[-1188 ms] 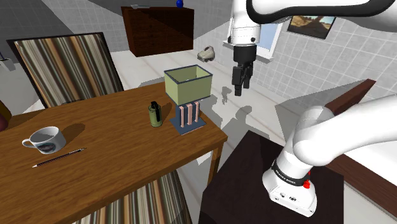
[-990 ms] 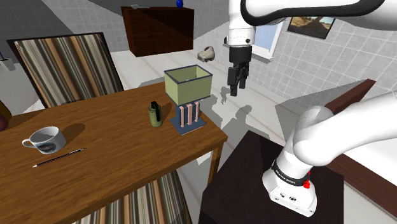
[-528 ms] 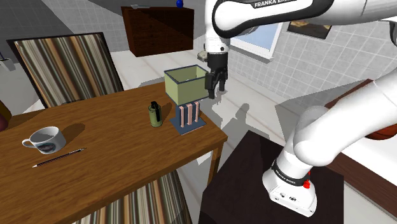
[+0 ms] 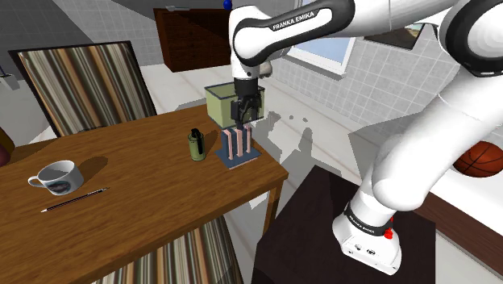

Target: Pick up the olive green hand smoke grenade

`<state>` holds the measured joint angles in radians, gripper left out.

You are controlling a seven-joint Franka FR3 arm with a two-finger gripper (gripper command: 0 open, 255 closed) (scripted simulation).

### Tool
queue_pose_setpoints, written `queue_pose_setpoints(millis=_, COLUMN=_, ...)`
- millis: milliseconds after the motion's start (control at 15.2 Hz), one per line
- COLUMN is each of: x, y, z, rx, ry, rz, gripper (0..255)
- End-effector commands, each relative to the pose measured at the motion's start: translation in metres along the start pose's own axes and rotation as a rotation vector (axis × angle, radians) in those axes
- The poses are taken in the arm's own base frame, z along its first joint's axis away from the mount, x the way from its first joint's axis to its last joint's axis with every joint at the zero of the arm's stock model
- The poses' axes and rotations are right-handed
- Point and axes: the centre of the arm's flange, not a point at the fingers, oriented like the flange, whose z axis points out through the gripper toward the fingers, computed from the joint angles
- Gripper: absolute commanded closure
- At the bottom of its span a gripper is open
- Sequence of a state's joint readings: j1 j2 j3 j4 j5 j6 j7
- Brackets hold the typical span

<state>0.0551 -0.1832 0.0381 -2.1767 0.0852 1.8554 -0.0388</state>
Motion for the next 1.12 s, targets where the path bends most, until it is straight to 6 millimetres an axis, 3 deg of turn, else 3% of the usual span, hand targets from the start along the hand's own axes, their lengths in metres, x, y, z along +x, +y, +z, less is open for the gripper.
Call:
queue_pose_setpoints(millis=0, x=0.024, y=-0.006, z=0.006, rx=-0.005, ry=0.009, rz=-0.003, gripper=0)
queue_pose_setpoints(millis=1056, x=0.218, y=-0.036, z=0.054, rx=-0.052, ry=0.079, rz=-0.023, gripper=0)
